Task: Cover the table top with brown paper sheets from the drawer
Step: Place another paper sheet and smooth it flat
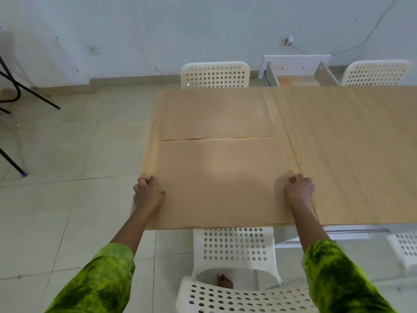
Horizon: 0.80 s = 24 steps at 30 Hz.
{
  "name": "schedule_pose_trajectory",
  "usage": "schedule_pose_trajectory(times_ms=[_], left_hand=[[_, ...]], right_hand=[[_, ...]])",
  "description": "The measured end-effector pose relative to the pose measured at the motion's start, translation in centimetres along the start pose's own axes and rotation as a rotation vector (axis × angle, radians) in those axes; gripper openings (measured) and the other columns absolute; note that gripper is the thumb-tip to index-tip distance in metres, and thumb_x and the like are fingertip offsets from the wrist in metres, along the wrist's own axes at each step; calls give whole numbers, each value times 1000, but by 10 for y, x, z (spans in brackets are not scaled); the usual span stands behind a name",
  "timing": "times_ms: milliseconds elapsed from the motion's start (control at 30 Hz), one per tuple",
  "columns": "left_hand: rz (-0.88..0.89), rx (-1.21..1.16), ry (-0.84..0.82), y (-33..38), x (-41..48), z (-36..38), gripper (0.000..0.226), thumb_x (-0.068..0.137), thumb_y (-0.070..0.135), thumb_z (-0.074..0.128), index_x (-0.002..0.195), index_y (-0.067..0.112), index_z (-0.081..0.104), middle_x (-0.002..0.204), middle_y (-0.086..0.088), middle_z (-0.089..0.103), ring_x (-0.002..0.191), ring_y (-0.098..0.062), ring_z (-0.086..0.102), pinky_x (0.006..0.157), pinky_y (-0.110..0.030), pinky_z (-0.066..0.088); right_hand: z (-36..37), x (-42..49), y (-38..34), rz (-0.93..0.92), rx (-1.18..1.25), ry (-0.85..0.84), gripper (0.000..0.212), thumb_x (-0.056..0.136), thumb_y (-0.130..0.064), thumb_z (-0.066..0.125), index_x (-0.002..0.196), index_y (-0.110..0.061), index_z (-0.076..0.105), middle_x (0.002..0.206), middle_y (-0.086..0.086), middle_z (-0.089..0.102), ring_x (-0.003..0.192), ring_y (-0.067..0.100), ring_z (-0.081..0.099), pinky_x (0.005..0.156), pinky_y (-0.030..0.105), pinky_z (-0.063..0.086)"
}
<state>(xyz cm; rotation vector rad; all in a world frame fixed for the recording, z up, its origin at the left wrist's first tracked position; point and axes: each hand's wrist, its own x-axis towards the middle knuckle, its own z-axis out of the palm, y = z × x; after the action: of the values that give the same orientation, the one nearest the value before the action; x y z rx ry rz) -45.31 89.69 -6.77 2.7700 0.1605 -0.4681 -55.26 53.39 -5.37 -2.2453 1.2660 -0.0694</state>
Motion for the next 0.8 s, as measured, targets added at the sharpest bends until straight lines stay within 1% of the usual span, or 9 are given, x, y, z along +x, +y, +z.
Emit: schedule_pose_trajectory(times_ms=[200, 400, 500, 533, 600, 667, 733, 767, 800], left_hand=[[-9, 7, -6, 0, 0, 0, 55, 90, 30, 53, 137, 12, 31, 136, -13, 26, 125, -35, 27, 101, -45, 34], [-15, 31, -30, 4, 2, -2, 54, 90, 28, 53, 137, 13, 32, 135, -13, 27, 125, -34, 27, 102, -45, 33], [-2, 112, 77, 20, 1, -3, 51, 89, 22, 51, 136, 9, 35, 139, -12, 27, 125, -33, 29, 102, -44, 32], [61, 139, 137, 30, 2, -2, 51, 89, 20, 50, 137, 7, 36, 143, -13, 27, 127, -33, 29, 104, -43, 31], [293, 139, 234, 54, 10, 2, 54, 87, 17, 53, 137, 1, 40, 149, -18, 30, 135, -35, 30, 108, -43, 28], [520, 167, 231, 84, 24, 9, 55, 88, 21, 54, 136, -3, 41, 151, -20, 30, 141, -34, 26, 113, -43, 24], [621, 237, 113, 111, 40, 15, 60, 95, 36, 33, 144, 1, 28, 157, -14, 13, 146, -28, 10, 117, -40, 11], [635, 276, 53, 123, 51, 18, 68, 92, 46, 16, 147, 5, 20, 159, -10, 5, 147, -24, 2, 118, -39, 6], [649, 317, 11, 129, 60, 22, 81, 83, 53, 0, 149, 9, 14, 160, -6, -2, 147, -22, -4, 118, -39, 2]], right_hand=[[4, 2, 1, -8, -62, 18, 39, 87, -6, 42, 125, -4, 48, 130, 20, 41, 123, 37, 35, 101, 47, 33], [4, 1, -1, 3, -71, 25, 38, 86, -4, 39, 123, -5, 50, 130, 19, 41, 123, 37, 35, 101, 47, 32], [11, -1, -14, -79, -95, 52, 41, 85, -4, 40, 124, -7, 49, 131, 17, 44, 123, 35, 36, 99, 47, 32], [15, -2, -23, -134, -101, 50, 41, 85, -5, 42, 125, -7, 49, 131, 16, 45, 123, 34, 37, 99, 46, 33], [29, -4, -46, -276, -88, 14, 41, 86, -8, 44, 126, -8, 50, 134, 14, 47, 125, 31, 38, 101, 42, 32], [47, -7, -76, -442, -95, -60, 44, 88, -12, 44, 133, -11, 46, 141, 9, 43, 131, 27, 36, 106, 38, 27], [66, -8, -103, -592, -173, -130, 50, 91, -17, 41, 141, -16, 37, 151, 6, 33, 139, 21, 28, 112, 35, 20], [77, -4, -114, -640, -221, -161, 52, 93, -20, 39, 144, -18, 32, 154, 4, 27, 143, 19, 22, 114, 35, 16], [86, -1, -122, -663, -266, -202, 52, 94, -24, 36, 146, -20, 27, 157, 3, 21, 145, 18, 16, 116, 37, 12]])
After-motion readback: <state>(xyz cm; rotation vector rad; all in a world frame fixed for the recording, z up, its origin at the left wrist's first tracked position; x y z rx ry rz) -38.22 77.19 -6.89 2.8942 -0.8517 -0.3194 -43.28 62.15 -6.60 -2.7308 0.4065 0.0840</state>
